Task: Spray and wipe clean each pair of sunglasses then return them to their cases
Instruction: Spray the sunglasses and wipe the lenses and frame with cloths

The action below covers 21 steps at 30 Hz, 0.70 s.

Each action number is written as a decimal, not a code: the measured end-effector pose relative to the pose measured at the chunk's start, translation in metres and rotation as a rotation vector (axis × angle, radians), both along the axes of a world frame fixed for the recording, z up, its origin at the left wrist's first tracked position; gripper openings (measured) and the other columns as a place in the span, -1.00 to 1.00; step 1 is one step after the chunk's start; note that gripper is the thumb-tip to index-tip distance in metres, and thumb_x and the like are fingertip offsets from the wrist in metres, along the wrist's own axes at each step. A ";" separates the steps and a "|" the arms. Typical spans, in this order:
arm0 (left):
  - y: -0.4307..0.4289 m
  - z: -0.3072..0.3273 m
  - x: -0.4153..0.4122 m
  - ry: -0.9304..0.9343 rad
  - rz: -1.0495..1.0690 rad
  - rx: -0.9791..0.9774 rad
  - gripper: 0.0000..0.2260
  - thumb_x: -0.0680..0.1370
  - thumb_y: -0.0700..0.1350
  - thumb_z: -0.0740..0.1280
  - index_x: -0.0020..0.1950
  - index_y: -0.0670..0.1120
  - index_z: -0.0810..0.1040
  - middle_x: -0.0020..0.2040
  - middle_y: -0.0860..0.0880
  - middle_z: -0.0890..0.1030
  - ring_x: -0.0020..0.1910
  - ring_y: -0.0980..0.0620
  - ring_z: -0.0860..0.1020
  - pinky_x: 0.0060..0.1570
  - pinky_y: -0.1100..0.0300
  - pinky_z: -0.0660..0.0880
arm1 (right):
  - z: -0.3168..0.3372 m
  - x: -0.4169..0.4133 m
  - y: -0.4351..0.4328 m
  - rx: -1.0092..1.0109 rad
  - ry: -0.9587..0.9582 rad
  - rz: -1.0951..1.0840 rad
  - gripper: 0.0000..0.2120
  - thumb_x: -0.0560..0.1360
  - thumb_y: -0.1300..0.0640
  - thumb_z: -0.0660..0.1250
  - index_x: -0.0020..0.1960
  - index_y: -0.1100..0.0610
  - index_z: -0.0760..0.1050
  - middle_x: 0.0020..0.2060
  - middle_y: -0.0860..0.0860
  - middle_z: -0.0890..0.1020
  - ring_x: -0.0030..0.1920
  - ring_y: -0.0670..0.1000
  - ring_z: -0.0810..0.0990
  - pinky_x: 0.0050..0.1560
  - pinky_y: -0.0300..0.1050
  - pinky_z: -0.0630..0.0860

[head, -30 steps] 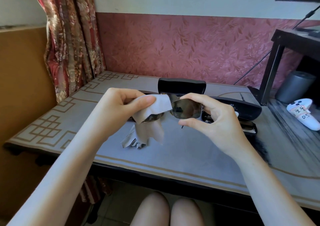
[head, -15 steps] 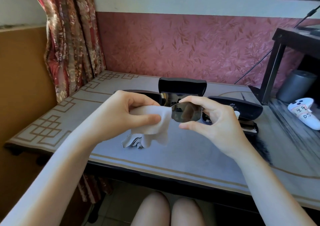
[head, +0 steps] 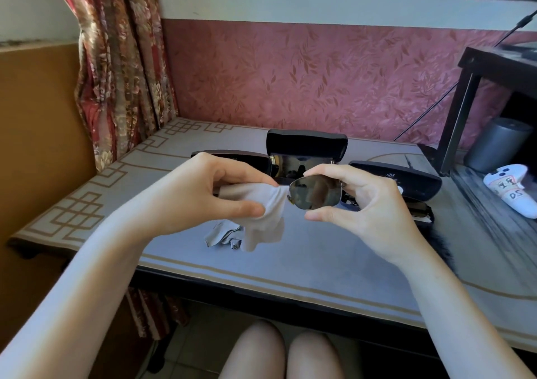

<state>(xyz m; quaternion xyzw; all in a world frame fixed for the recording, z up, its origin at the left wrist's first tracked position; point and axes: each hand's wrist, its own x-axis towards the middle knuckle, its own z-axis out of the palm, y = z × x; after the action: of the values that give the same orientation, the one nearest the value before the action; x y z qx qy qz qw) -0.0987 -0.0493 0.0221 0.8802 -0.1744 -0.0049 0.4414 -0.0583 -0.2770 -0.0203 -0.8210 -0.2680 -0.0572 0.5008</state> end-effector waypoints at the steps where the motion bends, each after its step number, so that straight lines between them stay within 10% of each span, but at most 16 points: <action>1: 0.003 0.002 -0.001 0.007 -0.027 0.009 -0.72 0.40 -0.17 0.47 0.07 0.07 0.66 -0.05 0.15 0.70 -0.04 0.19 0.66 -0.02 0.34 0.56 | 0.000 0.000 0.000 -0.003 0.005 0.005 -0.55 0.21 -0.29 0.45 0.09 -0.34 0.53 0.09 -0.29 0.63 0.24 -0.06 0.55 0.33 0.56 0.02; 13: -0.009 -0.004 -0.001 -0.187 0.268 -0.218 -0.79 0.49 -0.12 0.35 -0.36 -0.07 0.55 -0.60 0.18 0.41 -0.57 0.27 0.39 -0.48 0.54 0.29 | 0.003 0.000 0.002 0.058 0.001 0.034 -0.44 0.19 -0.45 0.42 0.13 -0.29 0.54 0.08 -0.23 0.65 0.17 -0.05 0.61 0.28 0.60 0.02; 21: 0.012 -0.008 -0.004 0.019 0.107 -0.279 -0.80 0.33 -0.12 0.44 -0.07 0.00 0.70 -0.15 0.07 0.72 -0.18 0.20 0.66 -0.15 0.39 0.54 | 0.001 0.001 -0.002 0.124 0.013 0.043 -0.45 0.18 -0.40 0.46 0.12 -0.25 0.56 0.08 -0.19 0.67 0.16 -0.03 0.62 0.33 0.51 0.06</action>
<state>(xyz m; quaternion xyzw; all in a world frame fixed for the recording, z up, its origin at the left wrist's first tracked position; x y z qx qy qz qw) -0.1027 -0.0378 0.0140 0.8181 -0.1221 0.0347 0.5609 -0.0574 -0.2790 -0.0190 -0.7828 -0.2782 -0.0577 0.5535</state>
